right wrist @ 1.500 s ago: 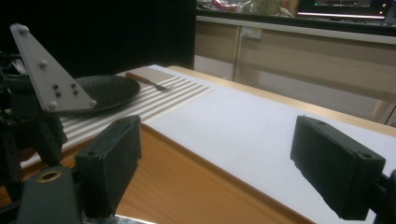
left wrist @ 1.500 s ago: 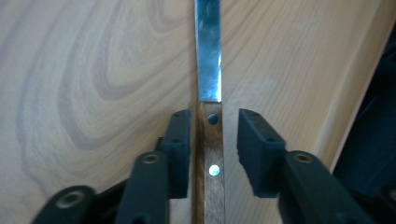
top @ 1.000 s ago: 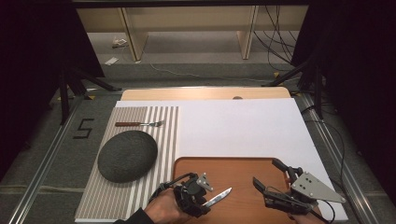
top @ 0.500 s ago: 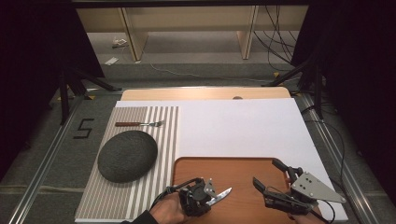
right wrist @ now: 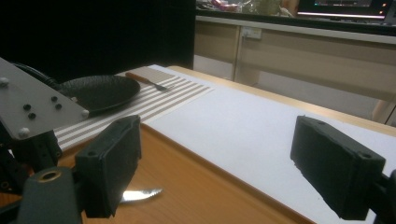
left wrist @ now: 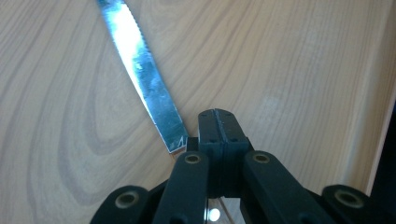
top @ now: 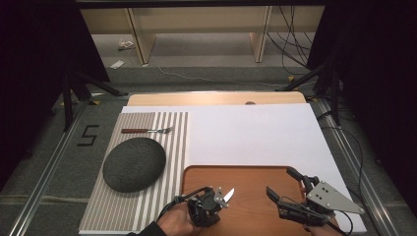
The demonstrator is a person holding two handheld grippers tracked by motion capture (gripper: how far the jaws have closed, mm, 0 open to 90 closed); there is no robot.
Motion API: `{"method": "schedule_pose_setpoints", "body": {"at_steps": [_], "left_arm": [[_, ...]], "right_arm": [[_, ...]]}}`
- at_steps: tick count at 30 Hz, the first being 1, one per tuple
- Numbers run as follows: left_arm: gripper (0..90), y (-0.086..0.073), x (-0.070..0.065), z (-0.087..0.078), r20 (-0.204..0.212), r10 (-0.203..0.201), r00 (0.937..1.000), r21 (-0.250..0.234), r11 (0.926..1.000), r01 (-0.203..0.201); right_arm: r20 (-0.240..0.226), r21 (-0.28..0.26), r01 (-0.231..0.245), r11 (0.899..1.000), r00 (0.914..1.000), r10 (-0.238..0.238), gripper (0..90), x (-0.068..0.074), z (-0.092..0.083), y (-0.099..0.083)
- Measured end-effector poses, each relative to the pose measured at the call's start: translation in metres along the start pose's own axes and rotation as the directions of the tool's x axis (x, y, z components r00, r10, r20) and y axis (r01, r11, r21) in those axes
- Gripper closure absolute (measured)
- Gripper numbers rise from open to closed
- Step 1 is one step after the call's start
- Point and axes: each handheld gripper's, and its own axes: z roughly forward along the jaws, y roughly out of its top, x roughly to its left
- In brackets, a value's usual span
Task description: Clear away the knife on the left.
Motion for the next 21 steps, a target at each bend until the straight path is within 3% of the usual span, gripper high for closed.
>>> {"method": "schedule_pose_setpoints", "body": {"at_steps": [8,21], "left_arm": [[89.7,-0.007,0.010,-0.007,0.009,-0.034,0.9994,0.040,0.9986,0.034],[89.7,-0.013,0.023,-0.013,-0.023,-0.082,0.9963,0.038,0.9958,0.083]], "right_arm": [[-0.001,0.001,0.001,1.000,1.0000,-0.001,17.3,0.000,0.000,0.000],[0.000,0.000,0.001,1.000,1.0000,-0.001,17.3,0.000,0.000,0.000]]}}
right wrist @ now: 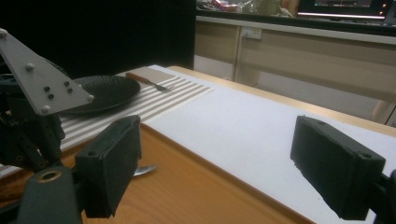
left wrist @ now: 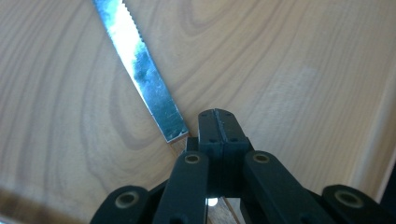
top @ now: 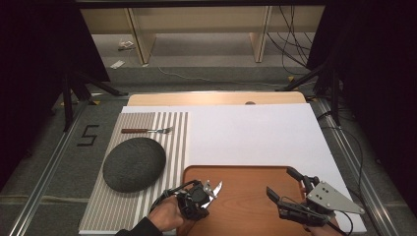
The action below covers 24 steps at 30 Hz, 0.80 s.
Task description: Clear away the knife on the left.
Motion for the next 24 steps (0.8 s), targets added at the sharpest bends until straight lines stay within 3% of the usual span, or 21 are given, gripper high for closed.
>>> {"method": "schedule_pose_setpoints", "body": {"at_steps": [24], "left_arm": [[89.8,-0.014,0.019,-0.008,-0.037,-0.060,0.9975,0.032,0.9976,0.061]], "right_arm": [[-0.001,-0.001,0.002,1.000,1.0000,-0.002,17.3,0.000,0.000,0.000]]}}
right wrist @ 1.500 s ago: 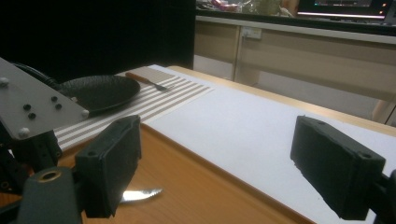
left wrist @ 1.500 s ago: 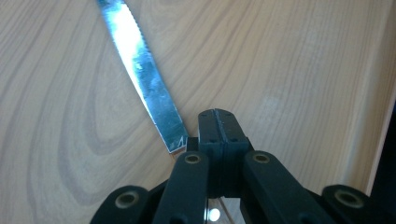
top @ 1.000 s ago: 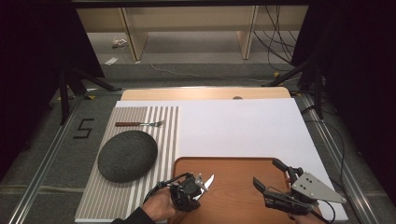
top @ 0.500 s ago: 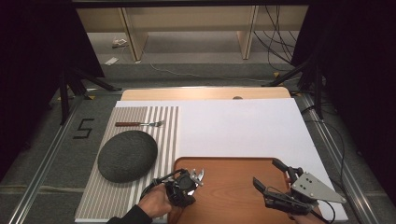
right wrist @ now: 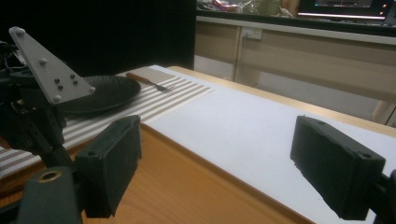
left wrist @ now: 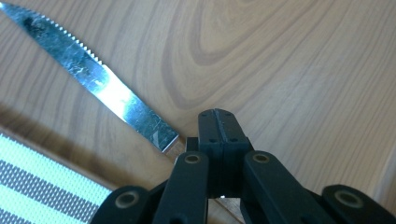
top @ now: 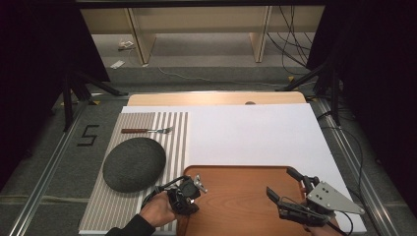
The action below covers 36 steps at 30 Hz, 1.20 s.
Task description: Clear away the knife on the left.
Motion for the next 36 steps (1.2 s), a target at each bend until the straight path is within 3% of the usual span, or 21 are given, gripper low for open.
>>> {"method": "schedule_pose_setpoints", "body": {"at_steps": [22,28,36], "left_arm": [[88.7,-0.008,0.012,-0.007,-0.003,-0.038,0.9993,-0.002,0.9993,0.038],[77.4,-0.008,0.012,-0.010,0.027,-0.027,0.9993,-0.032,0.9991,0.028],[44.9,-0.007,0.008,-0.013,0.005,-0.012,0.9999,-0.088,0.9960,0.013]], "right_arm": [[0.000,0.000,-0.003,1.000,1.0000,0.003,17.3,0.000,0.000,0.000],[0.000,0.000,-0.002,1.000,1.0000,0.002,17.3,0.000,0.000,0.000],[0.000,0.000,-0.002,1.000,1.0000,0.002,17.3,0.000,0.000,0.000]]}}
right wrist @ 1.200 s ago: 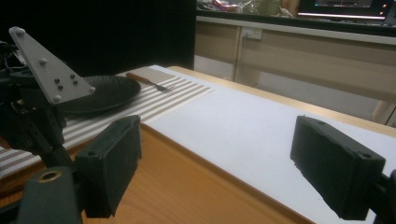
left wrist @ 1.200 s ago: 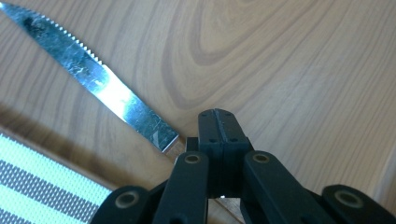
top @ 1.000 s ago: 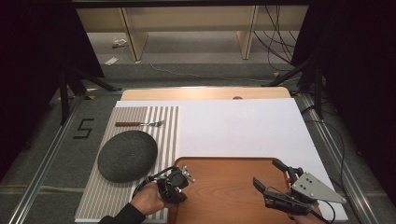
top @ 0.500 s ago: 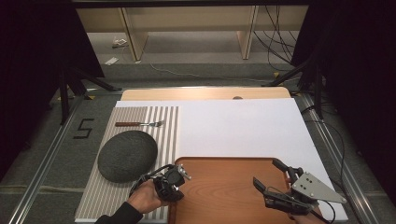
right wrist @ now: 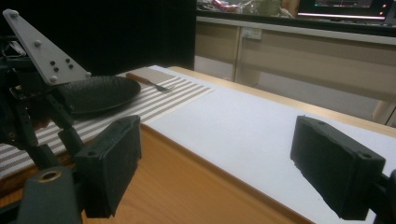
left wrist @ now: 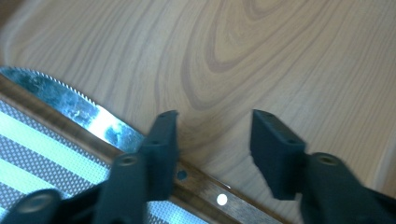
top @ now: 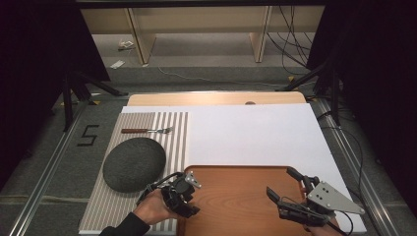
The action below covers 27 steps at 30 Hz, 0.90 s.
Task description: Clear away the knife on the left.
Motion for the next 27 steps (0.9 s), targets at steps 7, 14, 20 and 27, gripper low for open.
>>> {"method": "schedule_pose_setpoints", "body": {"at_steps": [7,14,20,27], "left_arm": [[27.4,0.003,-0.007,0.002,-0.032,0.032,0.9990,0.017,0.9994,-0.031],[16.3,0.005,-0.008,-0.002,-0.050,0.026,0.9984,-0.046,0.9986,-0.028],[15.0,0.006,-0.008,-0.011,-0.054,0.038,0.9978,-0.156,0.9867,-0.046],[14.8,0.003,-0.011,-0.022,-0.071,0.050,0.9962,-0.313,0.9471,-0.070]], "right_arm": [[0.000,0.000,0.000,1.000,1.0000,0.000,17.3,0.000,0.000,0.000],[-0.001,-0.001,0.002,1.000,1.0000,-0.002,17.3,0.000,0.000,0.000],[-0.001,-0.001,0.002,1.000,1.0000,-0.002,17.3,0.000,0.000,0.000],[-0.001,-0.001,0.002,1.000,1.0000,-0.002,17.3,0.000,0.000,0.000]]}}
